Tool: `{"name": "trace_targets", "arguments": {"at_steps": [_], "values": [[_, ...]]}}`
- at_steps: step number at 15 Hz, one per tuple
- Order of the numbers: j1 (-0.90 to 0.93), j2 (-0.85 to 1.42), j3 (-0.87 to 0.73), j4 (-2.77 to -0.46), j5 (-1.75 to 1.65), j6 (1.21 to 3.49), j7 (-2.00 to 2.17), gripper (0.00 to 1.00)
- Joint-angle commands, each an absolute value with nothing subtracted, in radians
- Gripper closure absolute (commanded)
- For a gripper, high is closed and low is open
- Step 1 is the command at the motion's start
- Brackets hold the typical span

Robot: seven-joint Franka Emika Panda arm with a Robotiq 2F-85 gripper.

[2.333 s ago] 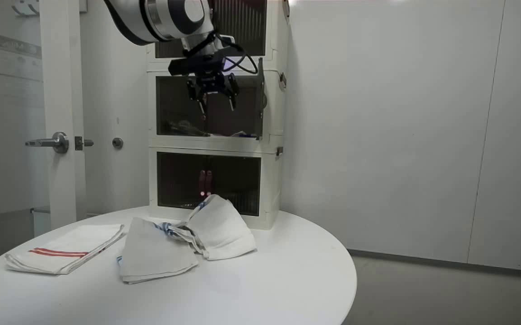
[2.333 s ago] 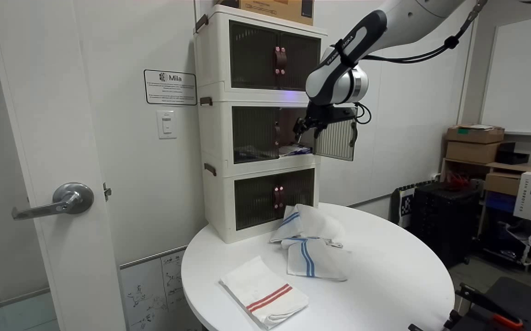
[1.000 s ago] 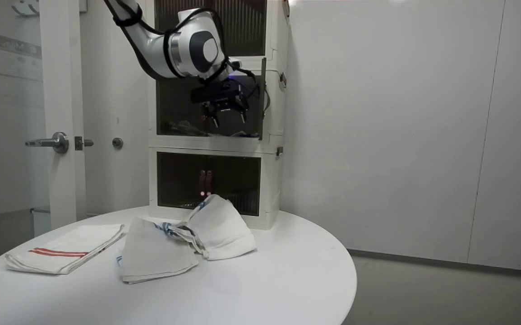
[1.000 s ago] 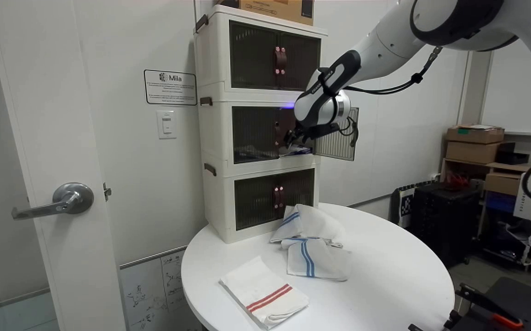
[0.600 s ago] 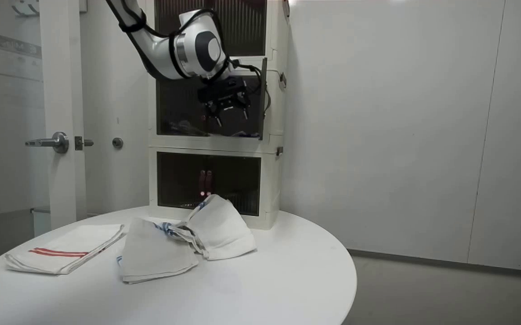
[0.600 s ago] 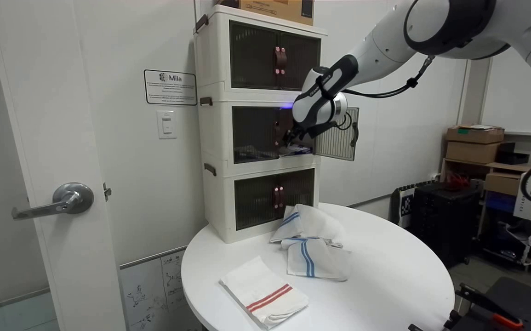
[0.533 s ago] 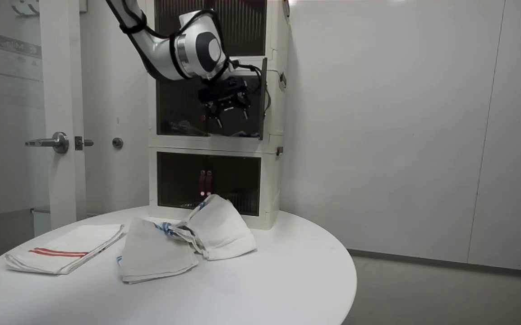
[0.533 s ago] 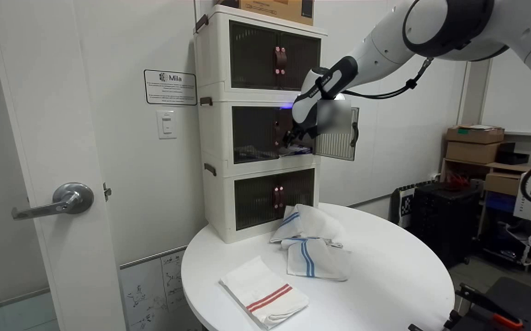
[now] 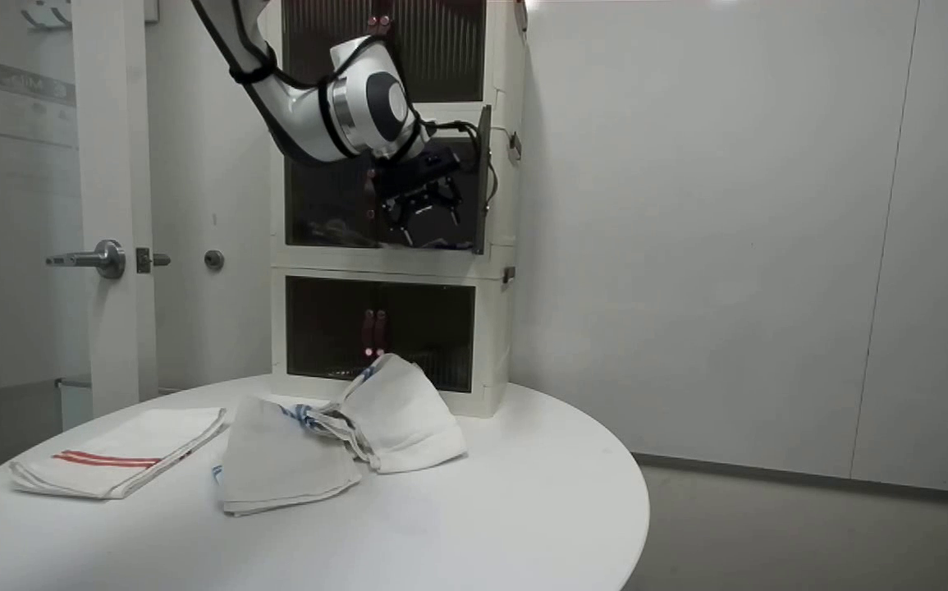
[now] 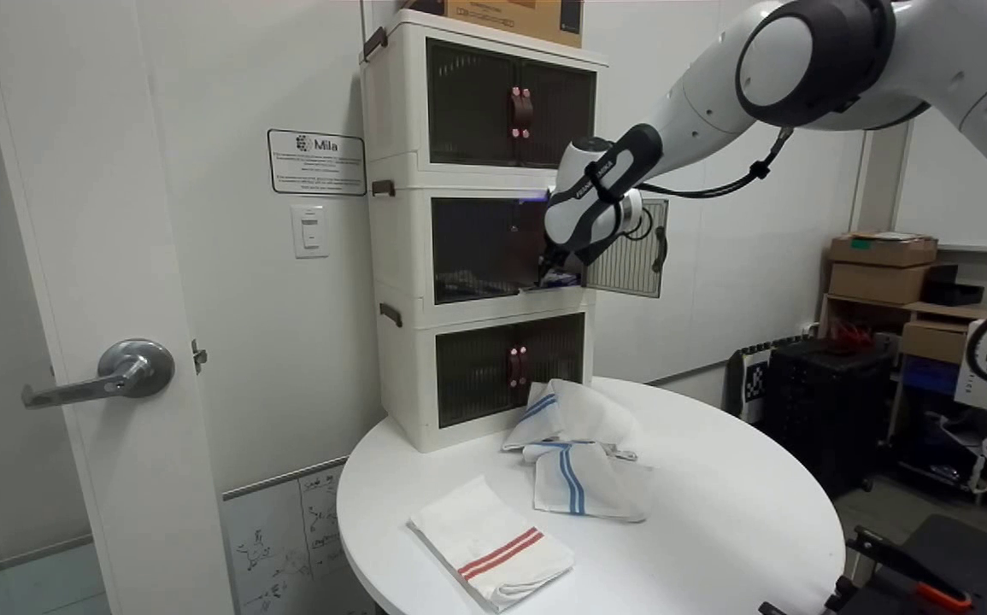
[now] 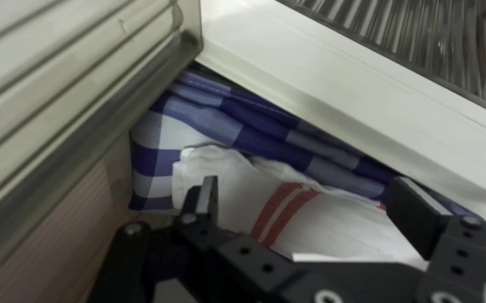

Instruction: Remove the towel from the cabinet and put it on the table

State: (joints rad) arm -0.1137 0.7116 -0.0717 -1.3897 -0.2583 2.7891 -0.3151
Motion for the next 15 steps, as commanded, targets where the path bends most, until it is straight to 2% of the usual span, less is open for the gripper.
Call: {"name": "trace_targets", "arguments": {"at_steps": [1, 11, 12, 14, 15], "values": [[-0.105, 0.761, -0.090, -1.311, -0.286, 2.773, -0.332, 0.00], [-0.082, 0.795, -0.127, -1.286, -0.288, 2.835, -0.271, 0.00], [-0.075, 0.800, -0.136, -1.283, -0.286, 2.849, -0.254, 0.05], [-0.066, 0.808, -0.148, -1.278, -0.280, 2.864, -0.227, 0.29], [-0.063, 0.810, -0.152, -1.277, -0.280, 2.870, -0.218, 0.30]]}}
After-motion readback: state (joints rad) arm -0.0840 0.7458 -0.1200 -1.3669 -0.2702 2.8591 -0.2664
